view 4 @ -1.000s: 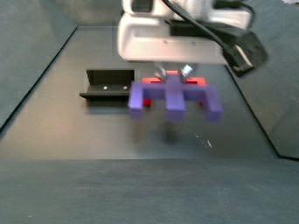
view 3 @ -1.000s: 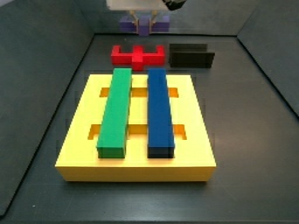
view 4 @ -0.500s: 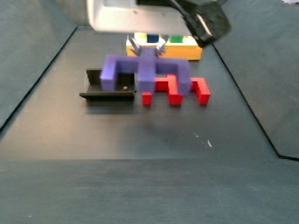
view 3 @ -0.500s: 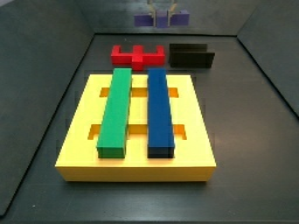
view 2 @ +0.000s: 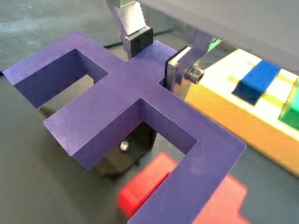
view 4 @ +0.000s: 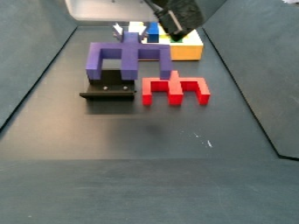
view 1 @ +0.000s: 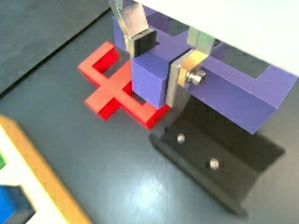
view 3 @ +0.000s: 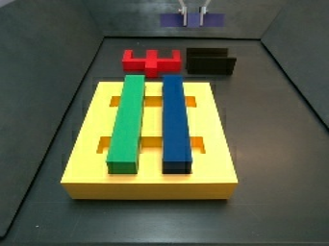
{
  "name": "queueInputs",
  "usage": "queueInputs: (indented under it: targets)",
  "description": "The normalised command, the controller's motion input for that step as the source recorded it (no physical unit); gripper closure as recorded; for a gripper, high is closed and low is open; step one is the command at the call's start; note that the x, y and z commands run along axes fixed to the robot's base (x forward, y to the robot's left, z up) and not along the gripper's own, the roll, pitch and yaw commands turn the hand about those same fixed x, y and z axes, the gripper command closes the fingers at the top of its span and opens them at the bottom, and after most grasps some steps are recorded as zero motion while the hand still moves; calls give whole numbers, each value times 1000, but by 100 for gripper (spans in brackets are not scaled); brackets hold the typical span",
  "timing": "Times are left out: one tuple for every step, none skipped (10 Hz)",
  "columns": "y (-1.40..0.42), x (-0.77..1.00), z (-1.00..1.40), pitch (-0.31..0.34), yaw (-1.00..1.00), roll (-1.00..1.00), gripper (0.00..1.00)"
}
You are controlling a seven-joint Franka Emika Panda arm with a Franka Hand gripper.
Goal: Pick up the purple object. Move up. Place the purple object on the fixture. Regrasp the purple object. Move to above the board. Insert the purple object.
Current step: Place the purple object on the fixture.
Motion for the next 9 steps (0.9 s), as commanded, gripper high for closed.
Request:
queueInputs:
  targets:
    - [-146, 963, 186, 140, -31, -729, 100]
    - [-120, 957, 163, 123, -43, -757, 100]
    - [-34, 903, 94, 17, -74, -837, 100]
    - [0, 871, 0, 0, -83, -869, 100]
    - [0, 834, 0, 0, -83, -911, 100]
    - [0, 817, 0, 0, -77, -917, 100]
    - [0, 797, 0, -14, -57, -897, 100]
    - [0, 737, -26, -57, -29, -874, 100]
    - [0, 691, -117, -29, 0, -809, 100]
